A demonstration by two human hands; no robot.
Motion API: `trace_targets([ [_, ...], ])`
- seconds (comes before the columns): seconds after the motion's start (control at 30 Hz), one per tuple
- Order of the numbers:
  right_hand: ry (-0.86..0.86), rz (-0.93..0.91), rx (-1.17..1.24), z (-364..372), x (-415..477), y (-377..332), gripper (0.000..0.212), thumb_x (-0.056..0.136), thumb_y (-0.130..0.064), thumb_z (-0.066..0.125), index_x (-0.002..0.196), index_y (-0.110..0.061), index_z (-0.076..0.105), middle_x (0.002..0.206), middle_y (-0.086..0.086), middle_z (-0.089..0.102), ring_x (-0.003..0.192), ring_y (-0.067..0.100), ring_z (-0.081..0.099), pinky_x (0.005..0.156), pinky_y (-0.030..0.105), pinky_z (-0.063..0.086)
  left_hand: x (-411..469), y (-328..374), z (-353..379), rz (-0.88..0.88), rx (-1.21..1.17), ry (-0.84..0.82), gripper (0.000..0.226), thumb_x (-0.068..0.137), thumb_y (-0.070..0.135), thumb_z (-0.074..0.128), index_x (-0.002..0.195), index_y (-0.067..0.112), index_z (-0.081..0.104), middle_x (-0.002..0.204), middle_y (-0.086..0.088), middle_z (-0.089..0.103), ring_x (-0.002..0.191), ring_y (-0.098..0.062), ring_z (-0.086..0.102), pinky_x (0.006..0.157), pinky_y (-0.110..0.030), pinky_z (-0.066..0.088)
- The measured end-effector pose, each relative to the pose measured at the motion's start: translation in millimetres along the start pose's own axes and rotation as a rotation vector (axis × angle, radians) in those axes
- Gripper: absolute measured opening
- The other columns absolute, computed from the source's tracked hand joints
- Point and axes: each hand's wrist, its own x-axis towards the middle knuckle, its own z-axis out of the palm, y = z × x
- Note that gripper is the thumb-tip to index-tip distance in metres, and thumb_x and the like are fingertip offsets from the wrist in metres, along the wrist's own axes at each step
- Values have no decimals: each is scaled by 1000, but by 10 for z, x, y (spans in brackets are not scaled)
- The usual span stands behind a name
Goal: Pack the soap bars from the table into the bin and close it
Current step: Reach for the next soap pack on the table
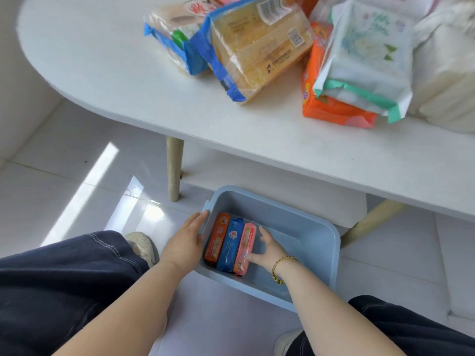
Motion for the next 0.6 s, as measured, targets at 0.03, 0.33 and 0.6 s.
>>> trace_targets([
  [0.03, 9, -10, 3, -35, -81, -34, 83, 85, -24, 62, 147, -25, 7, 152, 3, 28, 135, 22, 35, 106, 30, 34, -27, 21, -46, -20, 47, -14, 54, 93, 8, 37, 141, 26, 23, 155, 1, 15, 136, -23, 29, 108, -36, 31],
  [0.33, -60, -324, 31, -426, -1339, -736, 41, 87, -11, 58, 126, -16, 48, 116, 4, 62, 89, 10, 57, 83, 21, 48, -660, 838, -702, 281, -22, 313, 34, 91, 18, 46, 123, 26, 53, 120, 3, 63, 109, -15, 56, 84, -22, 40],
  [0.6, 124, -742, 283, -1216, -2373, -1579, 30, 86, 1, 53, 90, -29, 55, 84, -5, 63, 59, 0, 65, 63, 12, 55, -1048, 1369, -1592, 819, 102, 745, 36, 80, 23, 41, 98, 7, 68, 95, -10, 71, 92, -14, 58, 78, -23, 47],
])
